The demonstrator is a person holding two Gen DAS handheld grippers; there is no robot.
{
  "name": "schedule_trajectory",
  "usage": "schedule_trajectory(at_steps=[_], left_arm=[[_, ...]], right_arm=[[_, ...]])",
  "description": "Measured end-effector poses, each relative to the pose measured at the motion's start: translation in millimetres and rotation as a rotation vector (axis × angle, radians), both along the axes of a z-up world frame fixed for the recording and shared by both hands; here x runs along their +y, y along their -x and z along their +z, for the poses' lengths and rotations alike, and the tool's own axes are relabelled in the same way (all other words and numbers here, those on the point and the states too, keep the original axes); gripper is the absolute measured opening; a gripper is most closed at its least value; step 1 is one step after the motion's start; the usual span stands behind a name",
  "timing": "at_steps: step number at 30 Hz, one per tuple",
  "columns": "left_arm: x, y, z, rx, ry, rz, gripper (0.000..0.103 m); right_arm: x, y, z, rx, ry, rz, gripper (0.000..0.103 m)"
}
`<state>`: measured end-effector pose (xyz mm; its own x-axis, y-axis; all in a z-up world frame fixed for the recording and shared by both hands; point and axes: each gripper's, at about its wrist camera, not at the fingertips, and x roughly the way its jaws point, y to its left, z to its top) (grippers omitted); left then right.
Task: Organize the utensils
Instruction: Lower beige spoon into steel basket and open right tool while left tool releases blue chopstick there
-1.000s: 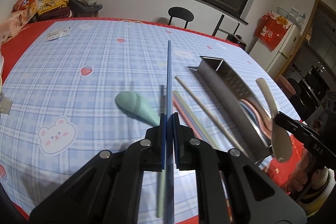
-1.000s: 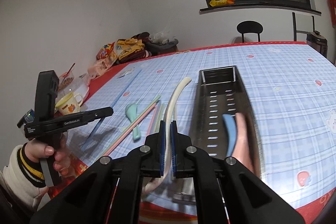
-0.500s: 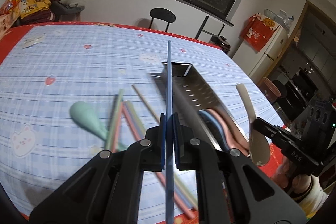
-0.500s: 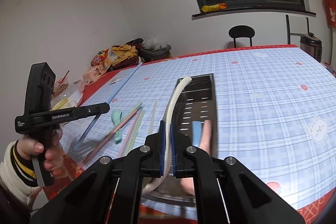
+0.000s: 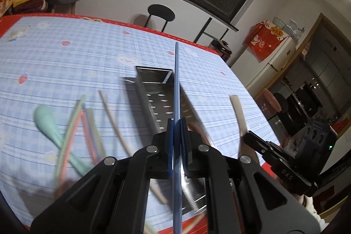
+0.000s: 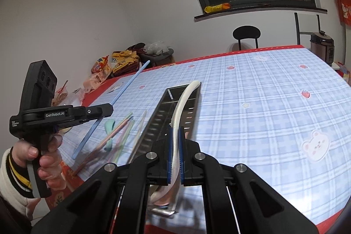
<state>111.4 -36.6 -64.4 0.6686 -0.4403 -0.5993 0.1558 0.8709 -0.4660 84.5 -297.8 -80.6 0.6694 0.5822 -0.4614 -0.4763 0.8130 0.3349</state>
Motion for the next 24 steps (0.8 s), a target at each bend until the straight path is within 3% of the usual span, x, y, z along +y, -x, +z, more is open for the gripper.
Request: schedule_trajectory(at_steps=[10, 20, 24], left_arm=[[-18.2, -25.4, -24.3, 0.091, 0.170, 0.062, 0.010], [-17.8, -28.4, -51.0, 0.129, 0.231, 0.185, 0.010], [-18.6, -23.5, -53.4, 0.113, 0.212, 0.209, 0.010]], right_arm=[[13.1, -8.6, -4.7, 0.025, 0.049, 0.086, 0.005], [26.8, -13.5, -19.0, 0.069, 0.070, 0.120, 0.005], [31.8, -13.6, -21.0, 0.073, 0.090, 0.137, 0.006]])
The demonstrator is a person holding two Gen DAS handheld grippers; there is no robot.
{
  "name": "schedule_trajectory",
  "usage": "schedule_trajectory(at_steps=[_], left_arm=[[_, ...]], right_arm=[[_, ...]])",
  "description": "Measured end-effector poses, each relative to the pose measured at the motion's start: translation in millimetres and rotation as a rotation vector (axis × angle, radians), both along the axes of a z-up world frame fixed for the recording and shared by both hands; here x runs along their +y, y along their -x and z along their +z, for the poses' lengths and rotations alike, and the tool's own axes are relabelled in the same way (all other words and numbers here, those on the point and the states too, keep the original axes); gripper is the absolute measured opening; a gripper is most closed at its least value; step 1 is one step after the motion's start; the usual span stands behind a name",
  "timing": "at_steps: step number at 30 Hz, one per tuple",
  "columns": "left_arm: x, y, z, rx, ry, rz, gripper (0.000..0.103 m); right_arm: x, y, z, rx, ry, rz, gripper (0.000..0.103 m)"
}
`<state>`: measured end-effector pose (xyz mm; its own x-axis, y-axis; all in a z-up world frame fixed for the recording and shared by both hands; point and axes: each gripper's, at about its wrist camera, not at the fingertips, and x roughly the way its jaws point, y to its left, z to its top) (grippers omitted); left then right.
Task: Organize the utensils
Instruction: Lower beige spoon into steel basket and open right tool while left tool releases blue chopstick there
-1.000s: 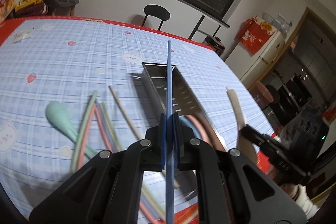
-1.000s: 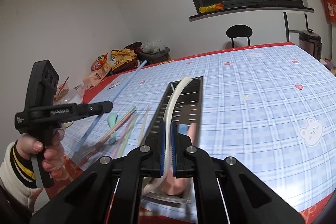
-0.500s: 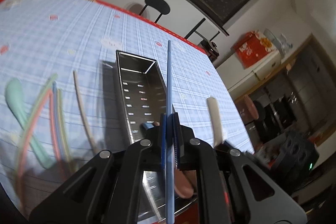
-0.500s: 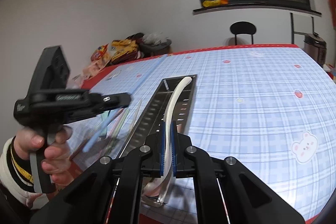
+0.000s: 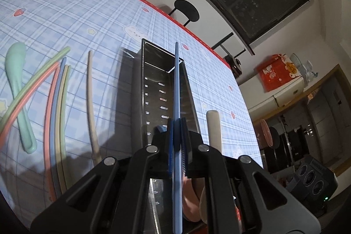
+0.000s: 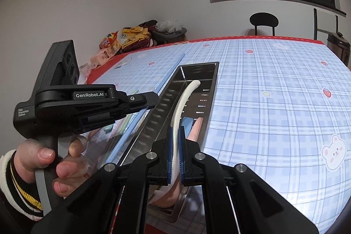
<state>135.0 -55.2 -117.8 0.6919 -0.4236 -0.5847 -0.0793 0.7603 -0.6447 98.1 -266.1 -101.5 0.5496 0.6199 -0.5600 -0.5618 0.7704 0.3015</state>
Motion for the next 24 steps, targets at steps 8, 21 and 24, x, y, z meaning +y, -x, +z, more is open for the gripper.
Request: schedule_trajectory(at_steps=[8, 21, 24], left_arm=[[-5.1, 1.1, -8.7, 0.018, -0.026, -0.002, 0.010], [-10.0, 3.2, -14.8, 0.042, -0.057, -0.014, 0.010], [-9.6, 3.2, -16.5, 0.043, -0.059, -0.017, 0.010]], right_arm=[[7.1, -0.1, -4.7, -0.001, 0.034, 0.000, 0.006], [13.7, -5.6, -10.0, 0.000, 0.061, -0.002, 0.006], [14.3, -6.6, -10.2, 0.001, 0.067, -0.005, 0.006]])
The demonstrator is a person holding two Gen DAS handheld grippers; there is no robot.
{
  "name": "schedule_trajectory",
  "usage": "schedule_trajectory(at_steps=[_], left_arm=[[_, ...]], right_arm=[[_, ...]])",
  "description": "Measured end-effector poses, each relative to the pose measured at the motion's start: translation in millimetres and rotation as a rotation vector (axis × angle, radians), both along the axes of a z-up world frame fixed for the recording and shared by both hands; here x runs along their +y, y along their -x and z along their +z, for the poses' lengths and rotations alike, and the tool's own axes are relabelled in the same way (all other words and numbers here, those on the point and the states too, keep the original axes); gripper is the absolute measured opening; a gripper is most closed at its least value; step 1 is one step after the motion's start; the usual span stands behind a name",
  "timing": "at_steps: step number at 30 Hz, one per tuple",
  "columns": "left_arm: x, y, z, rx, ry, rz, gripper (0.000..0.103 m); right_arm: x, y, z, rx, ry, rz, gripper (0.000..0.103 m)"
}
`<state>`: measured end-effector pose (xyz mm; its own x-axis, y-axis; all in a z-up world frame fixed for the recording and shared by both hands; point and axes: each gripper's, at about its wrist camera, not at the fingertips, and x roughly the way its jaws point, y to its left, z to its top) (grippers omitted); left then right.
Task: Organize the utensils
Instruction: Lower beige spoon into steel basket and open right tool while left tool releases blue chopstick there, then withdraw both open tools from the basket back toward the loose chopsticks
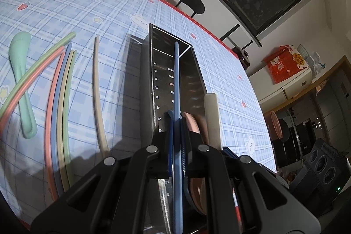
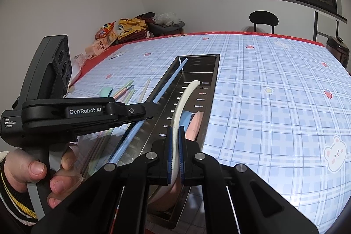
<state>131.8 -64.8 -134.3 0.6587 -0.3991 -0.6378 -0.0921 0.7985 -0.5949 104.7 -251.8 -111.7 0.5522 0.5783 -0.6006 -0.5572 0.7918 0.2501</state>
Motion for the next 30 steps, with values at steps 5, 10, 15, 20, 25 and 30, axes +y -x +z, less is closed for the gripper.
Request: schedule_trajectory(at_steps=[5, 10, 15, 20, 25, 30], left_arm=[[0.0, -0.2, 1.3, 0.001, -0.006, -0.004, 0.010], [-0.1, 2.0, 7.0, -0.017, -0.031, -0.014, 0.012], [6.7, 8.5, 23.9, -0.074, -0.091, -0.012, 0.032], [23.1, 19.8, 42.9, -0.134, -0.160, 0.016, 0.059], [43.6, 33.1, 59.3, -0.175, -0.265, 0.035, 0.096], [61.2, 48.8, 73.4, -0.232, -0.406, 0.011, 0.097]], right_arm=[[-0.8, -2.5, 1.2, -0.001, -0.004, -0.009, 0.007], [-2.6, 1.1, 9.7, -0.030, -0.008, -0.016, 0.012], [-7.8, 8.5, 23.9, -0.091, -0.016, -0.057, 0.050], [-13.2, 18.9, 38.8, -0.150, -0.024, -0.123, 0.093], [-13.4, 24.1, 47.9, -0.168, -0.023, -0.159, 0.097], [1.2, 26.9, 46.6, -0.162, 0.026, -0.163, 0.097]])
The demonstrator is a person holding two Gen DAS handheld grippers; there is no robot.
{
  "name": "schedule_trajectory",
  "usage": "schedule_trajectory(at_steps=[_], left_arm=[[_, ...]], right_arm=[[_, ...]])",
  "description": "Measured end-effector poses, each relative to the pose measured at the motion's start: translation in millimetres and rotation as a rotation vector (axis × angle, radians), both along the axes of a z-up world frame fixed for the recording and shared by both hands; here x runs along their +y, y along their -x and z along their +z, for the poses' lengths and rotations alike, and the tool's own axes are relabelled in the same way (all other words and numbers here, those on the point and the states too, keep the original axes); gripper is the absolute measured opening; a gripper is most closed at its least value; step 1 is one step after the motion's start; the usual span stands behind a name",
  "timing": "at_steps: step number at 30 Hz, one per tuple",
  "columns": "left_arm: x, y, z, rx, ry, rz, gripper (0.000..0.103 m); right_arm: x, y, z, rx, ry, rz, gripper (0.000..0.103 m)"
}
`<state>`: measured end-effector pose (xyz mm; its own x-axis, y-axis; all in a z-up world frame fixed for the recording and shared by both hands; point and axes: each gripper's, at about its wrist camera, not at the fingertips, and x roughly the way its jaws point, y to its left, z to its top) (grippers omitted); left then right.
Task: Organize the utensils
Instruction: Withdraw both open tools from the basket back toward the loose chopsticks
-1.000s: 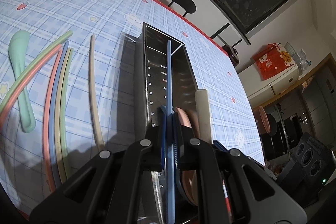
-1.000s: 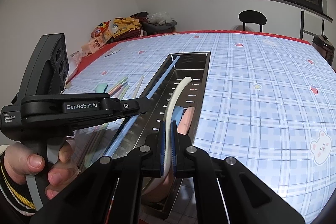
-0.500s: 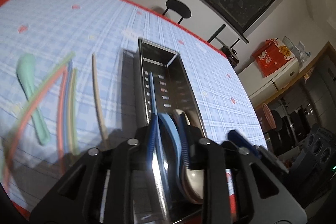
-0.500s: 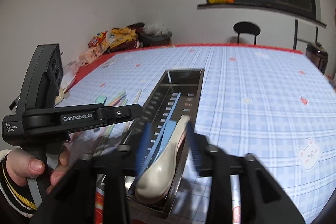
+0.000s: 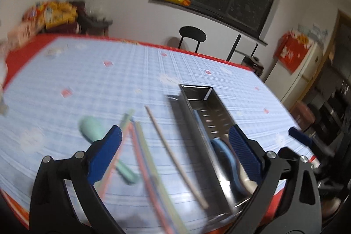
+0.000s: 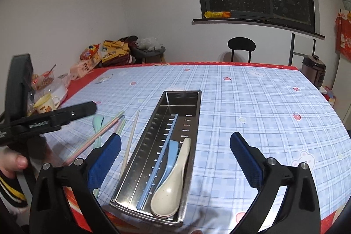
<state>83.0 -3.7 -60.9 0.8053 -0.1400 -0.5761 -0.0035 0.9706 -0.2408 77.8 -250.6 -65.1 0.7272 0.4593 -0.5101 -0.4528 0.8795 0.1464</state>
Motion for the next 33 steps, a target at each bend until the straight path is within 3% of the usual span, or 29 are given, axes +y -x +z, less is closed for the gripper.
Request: schedule_trajectory(at_steps=[2, 10, 23, 33], left_arm=[[8.9, 3.9, 1.6, -0.014, -0.060, -0.014, 0.097], [52.0, -1.2, -11.4, 0.024, -0.159, -0.045, 0.097], [70.9, 11.5, -18.3, 0.006, -0.187, -0.106, 0.097], [89.0, 25.8, -23.1, 0.025, -0.154, -0.111, 0.096]], right_arm=[[7.5, -0.6, -3.4, 0.014, 0.010, -0.003, 0.097], [29.5, 2.7, -9.9, 0.060, -0.011, -0.037, 0.097], [68.1, -0.1, -18.9, 0.128, 0.041, -0.012, 0.097], [90.9, -1.8, -20.2, 0.153, 0.097, -0.010, 0.097]])
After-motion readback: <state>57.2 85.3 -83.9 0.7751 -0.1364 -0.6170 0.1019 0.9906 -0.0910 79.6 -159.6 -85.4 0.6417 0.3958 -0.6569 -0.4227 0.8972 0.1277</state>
